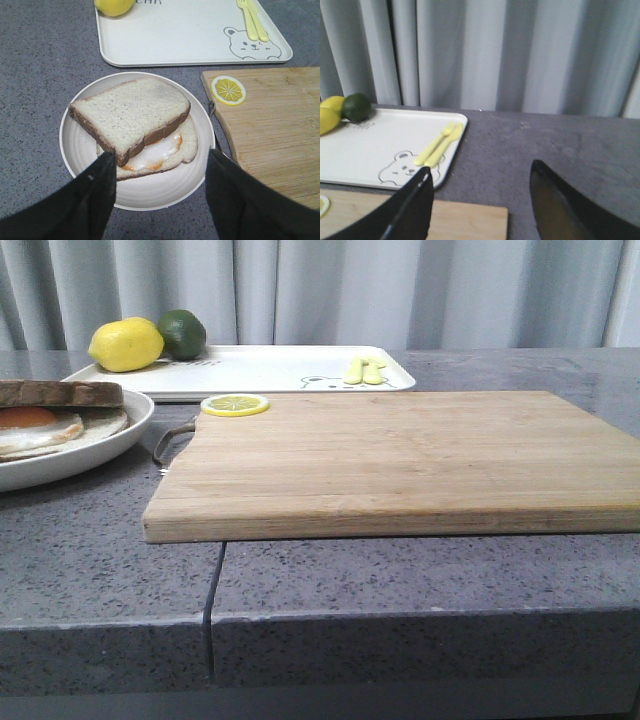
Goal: Place bread and move sandwich to tray
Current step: 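Open the right gripper and withdraw it from the sandwich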
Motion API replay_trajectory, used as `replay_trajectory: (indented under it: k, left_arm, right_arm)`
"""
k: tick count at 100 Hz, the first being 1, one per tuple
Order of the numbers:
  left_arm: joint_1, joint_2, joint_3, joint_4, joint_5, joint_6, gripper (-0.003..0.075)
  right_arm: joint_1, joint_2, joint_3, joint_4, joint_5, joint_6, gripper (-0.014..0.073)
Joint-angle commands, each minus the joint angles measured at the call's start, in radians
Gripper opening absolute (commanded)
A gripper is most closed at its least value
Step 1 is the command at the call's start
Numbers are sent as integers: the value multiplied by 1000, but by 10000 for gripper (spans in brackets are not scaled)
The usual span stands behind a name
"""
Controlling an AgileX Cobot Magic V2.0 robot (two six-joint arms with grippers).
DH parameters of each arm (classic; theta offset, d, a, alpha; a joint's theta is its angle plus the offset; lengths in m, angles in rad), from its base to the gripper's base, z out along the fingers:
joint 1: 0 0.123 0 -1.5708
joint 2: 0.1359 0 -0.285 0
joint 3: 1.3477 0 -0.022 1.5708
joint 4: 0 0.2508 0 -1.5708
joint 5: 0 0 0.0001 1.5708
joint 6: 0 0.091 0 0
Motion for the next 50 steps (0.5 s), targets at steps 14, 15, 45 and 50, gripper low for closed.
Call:
replay_trajectory:
  k: [14, 15, 45, 50]
  left_arm:
    - [3, -1, -35, -17, -60, 3, 366]
    - [3, -1, -35, -17, -60, 3, 366]
    - [3, -1, -35, -17, -60, 3, 366]
    - [3, -1, -35, -17, -60, 3, 366]
  right_arm:
    - [-54, -168, 111, -225, -20, 129, 437]
    - [-54, -173, 121, -227, -20, 129, 437]
    - [-54, -341, 250, -228, -15, 129, 437]
    - [-54, -351, 255, -228, -14, 129, 437]
